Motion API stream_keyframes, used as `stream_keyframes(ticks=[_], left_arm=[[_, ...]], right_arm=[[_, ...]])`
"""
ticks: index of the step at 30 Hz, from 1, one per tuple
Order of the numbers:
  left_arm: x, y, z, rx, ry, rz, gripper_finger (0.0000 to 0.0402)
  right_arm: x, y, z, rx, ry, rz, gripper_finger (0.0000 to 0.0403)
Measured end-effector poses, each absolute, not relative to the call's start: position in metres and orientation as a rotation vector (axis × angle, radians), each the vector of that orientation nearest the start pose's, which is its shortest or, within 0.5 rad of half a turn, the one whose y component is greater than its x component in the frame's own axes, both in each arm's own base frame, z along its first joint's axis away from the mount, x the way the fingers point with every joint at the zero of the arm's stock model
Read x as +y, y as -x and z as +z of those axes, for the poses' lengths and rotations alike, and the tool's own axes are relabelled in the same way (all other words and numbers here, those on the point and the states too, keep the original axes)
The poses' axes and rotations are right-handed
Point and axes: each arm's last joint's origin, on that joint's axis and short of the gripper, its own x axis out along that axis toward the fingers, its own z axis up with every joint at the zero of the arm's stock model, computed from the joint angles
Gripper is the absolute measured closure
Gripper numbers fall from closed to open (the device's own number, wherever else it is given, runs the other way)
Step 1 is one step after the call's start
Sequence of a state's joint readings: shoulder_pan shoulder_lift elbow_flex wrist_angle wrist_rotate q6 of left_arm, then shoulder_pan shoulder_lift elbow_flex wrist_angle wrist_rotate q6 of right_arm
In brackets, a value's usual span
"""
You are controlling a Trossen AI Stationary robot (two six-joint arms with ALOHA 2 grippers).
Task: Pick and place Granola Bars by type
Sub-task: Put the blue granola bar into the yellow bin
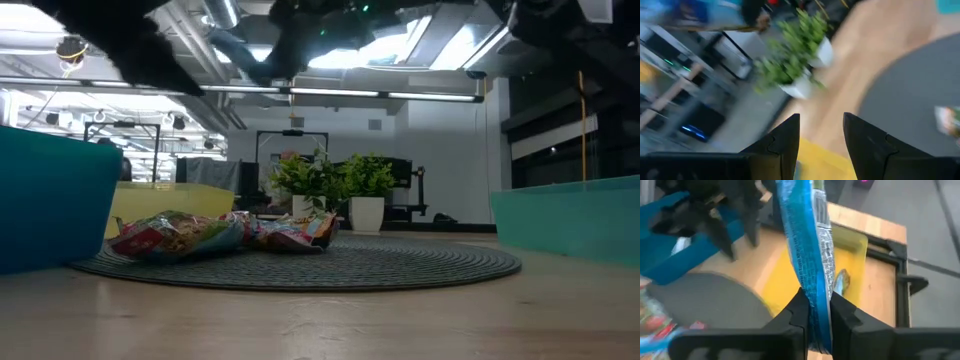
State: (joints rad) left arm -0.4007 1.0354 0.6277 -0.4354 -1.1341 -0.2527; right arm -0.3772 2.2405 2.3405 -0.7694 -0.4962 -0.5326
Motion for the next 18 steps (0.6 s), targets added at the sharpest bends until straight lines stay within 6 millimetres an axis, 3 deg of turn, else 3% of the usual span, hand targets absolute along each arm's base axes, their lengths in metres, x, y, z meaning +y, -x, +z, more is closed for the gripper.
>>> stream_keyframes(ticks=[7,13,18], left_arm=[[-0.032,-0.206,0.253,0.447,-0.498,0.761,0.0248],[-0.017,-0.219,0.274,0.323,-0.553,0.668,0.0205],[-0.008,-0.223,0.295,0.166,-0.626,0.658,0.0167]], right_arm=[[-0.155,-0.425,0.382,0.587,0.261,0.289,0.0355],[-0.145,-0.393,0.410,0.616,0.246,0.289,0.0355],[-0.141,-0.381,0.425,0.592,0.257,0.284,0.0366]])
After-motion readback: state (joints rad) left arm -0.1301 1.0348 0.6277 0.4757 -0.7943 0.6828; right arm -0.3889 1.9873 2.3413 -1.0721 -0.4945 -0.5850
